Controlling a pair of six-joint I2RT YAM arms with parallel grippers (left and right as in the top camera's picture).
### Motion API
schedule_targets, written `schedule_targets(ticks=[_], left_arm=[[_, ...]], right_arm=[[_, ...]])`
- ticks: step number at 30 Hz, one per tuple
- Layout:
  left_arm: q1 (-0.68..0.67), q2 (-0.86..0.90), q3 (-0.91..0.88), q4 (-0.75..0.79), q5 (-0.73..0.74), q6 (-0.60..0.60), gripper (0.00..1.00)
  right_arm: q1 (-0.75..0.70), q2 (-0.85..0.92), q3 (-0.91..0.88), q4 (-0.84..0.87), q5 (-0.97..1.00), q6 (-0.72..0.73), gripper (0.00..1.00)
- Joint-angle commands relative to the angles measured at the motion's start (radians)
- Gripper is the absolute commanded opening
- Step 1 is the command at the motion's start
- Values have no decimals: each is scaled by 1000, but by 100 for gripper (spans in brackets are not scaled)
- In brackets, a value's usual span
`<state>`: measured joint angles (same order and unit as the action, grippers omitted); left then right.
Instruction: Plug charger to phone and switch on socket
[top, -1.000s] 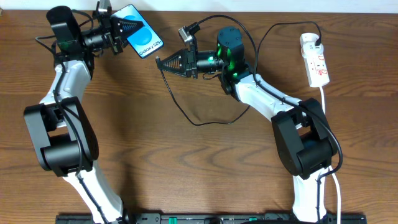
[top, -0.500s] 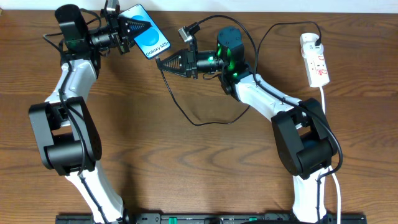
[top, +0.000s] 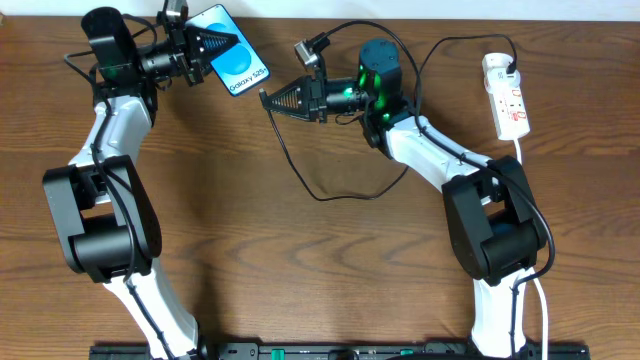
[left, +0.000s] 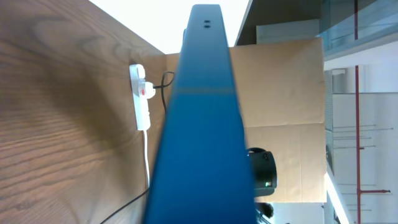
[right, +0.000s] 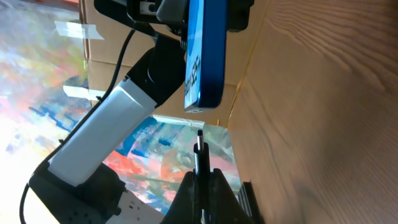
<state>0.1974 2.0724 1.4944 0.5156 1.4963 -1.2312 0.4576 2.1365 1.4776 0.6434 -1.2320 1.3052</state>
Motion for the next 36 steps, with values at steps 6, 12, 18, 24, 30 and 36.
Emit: schedule_targets(ticks=[6, 12, 18, 24, 30, 36], left_arm=[[2, -34, 32, 11, 37, -2, 7], [-8, -34, 32, 11, 37, -2, 7], [-14, -34, 32, 11, 36, -2, 7], [-24, -34, 32, 11, 37, -2, 7], [-24, -34, 32, 11, 37, -2, 7], [-24, -34, 32, 11, 37, -2, 7]], right_arm=[[2, 3, 2, 0, -20, -31, 1], [13, 3, 2, -1, -20, -43, 1], [16, 3, 2, -1, -20, -46, 1], [18, 3, 2, -1, -16, -47, 1], [18, 3, 2, -4, -16, -51, 1], [18, 3, 2, -5, -16, -54, 1]])
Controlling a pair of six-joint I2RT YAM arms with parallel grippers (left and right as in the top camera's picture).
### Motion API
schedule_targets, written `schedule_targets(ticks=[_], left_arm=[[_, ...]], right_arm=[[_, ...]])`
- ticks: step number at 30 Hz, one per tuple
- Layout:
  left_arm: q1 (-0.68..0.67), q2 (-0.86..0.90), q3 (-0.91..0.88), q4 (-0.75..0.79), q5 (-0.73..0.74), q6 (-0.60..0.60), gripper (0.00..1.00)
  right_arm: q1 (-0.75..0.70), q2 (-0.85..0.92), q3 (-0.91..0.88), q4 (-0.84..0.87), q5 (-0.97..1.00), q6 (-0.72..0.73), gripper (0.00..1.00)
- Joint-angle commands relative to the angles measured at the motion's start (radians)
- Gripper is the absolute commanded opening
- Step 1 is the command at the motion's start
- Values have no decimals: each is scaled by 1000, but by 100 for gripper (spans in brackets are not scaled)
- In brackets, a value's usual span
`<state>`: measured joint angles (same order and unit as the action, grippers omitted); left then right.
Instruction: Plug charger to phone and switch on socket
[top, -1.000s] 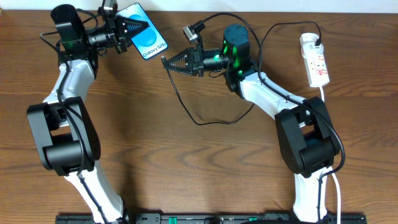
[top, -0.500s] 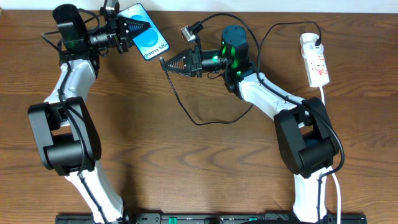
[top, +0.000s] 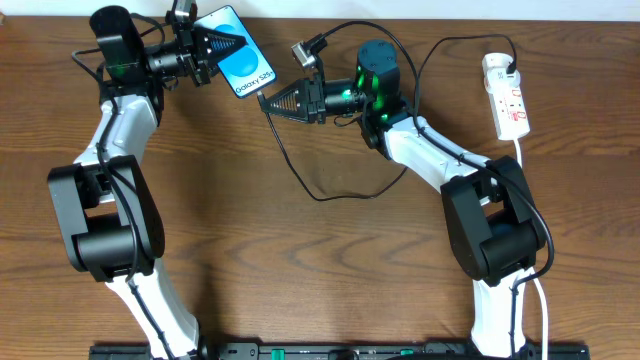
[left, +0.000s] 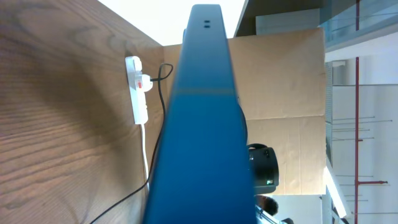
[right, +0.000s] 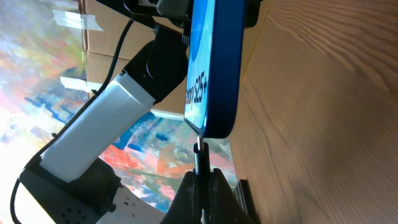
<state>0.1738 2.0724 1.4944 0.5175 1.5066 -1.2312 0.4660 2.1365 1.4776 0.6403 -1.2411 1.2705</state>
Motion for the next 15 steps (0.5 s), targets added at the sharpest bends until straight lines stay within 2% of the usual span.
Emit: schedule_targets(ticks=[1, 15], left_arm=[[0, -34, 32, 9, 27, -2, 7], [-1, -34, 32, 9, 31, -2, 7]], right_arm=[[10, 3, 2, -2, -6, -19, 1], [5, 3, 2, -1, 5, -23, 1]])
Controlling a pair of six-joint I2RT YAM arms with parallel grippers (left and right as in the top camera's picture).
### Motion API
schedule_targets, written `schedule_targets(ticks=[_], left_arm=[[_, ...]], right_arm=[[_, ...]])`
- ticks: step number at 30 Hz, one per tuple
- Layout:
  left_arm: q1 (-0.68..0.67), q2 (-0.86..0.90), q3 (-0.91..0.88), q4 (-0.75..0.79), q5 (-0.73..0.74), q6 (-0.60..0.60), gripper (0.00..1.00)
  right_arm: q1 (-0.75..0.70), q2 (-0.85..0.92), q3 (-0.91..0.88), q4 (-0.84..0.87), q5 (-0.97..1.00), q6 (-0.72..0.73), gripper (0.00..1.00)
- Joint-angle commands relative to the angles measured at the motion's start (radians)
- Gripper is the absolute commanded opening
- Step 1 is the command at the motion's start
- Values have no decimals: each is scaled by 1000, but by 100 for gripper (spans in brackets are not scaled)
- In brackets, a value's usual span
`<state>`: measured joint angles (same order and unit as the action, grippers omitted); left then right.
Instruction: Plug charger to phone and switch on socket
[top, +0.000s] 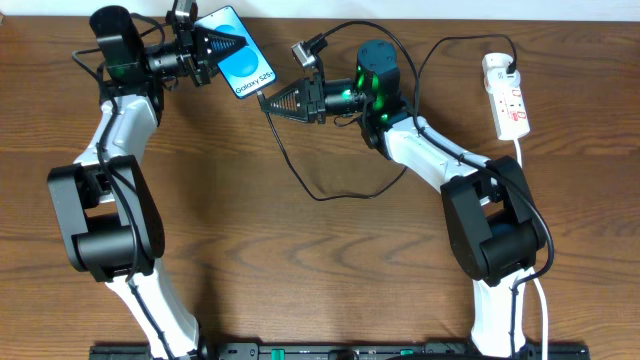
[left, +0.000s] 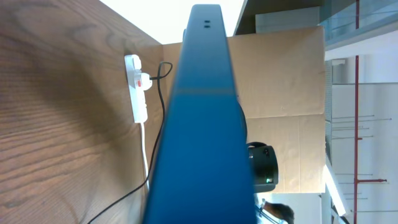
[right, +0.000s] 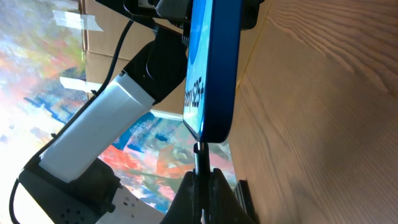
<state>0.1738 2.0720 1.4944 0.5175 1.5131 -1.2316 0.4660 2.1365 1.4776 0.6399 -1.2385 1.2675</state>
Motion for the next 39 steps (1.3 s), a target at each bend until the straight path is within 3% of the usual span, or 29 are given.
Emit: schedule_targets(ticks=[1, 39], left_arm=[[-2, -34, 32, 9, 25, -1, 7], [-23, -34, 32, 9, 58, 31, 7]], right_arm=[[5, 3, 2, -1, 2, -20, 1], [-9, 3, 2, 0, 25, -8, 1]])
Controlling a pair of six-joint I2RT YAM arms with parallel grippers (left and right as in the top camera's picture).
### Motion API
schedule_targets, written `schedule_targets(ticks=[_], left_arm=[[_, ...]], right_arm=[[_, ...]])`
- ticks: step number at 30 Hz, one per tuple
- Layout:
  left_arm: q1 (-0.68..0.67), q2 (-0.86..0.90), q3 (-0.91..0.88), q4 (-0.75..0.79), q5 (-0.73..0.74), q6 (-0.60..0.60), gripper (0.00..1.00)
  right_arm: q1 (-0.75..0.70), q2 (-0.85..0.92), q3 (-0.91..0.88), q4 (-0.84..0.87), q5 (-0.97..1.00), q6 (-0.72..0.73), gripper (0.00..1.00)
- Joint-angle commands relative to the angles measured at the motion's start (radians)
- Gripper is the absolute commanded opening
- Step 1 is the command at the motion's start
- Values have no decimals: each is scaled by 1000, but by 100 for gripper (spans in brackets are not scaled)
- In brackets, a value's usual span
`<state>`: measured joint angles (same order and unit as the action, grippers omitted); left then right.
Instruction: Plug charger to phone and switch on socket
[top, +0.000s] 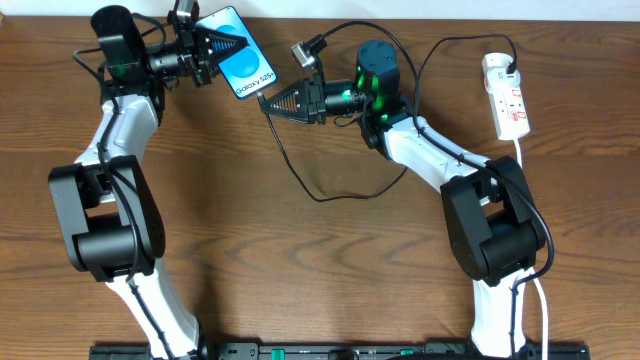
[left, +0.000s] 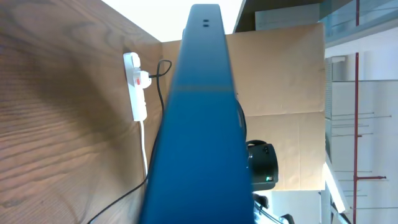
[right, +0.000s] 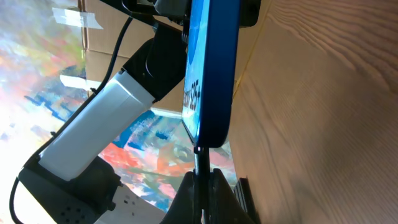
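My left gripper (top: 222, 44) is shut on a blue phone (top: 241, 66) marked Galaxy S25+, held up off the table at the back left. The phone's edge (left: 199, 118) fills the left wrist view and hides the fingers. My right gripper (top: 268, 102) is shut on the black charger plug (right: 199, 155), whose tip touches the phone's bottom edge (right: 208, 134). The black cable (top: 330, 190) loops over the table to a white socket strip (top: 505, 97) at the back right, its plug (top: 500, 62) in the strip.
The wooden table (top: 320, 270) spreads below both arms. A cardboard wall (left: 280, 124) stands beyond the table's far side. The right arm's joints (top: 380, 85) sit close to the cable's arc.
The plug tip has closed the last small gap and now meets the phone's bottom edge. Both arms stand almost where they were.
At first the phone was held further left and the plug stood well apart from it. Then the phone was a little nearer the right gripper and the plug tip was just under its bottom edge. Now tip and edge touch.
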<state>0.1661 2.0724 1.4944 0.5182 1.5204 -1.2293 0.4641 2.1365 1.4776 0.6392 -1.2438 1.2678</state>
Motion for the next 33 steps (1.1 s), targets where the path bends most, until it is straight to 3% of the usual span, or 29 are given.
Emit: schedule_targets(ticks=[1, 33], left_arm=[[-15, -34, 32, 8, 51, 29, 7], [-15, -34, 32, 8, 51, 49, 8]], right_arm=[[-8, 3, 2, 1, 30, -8, 1], [-16, 3, 2, 1, 29, -16, 1]])
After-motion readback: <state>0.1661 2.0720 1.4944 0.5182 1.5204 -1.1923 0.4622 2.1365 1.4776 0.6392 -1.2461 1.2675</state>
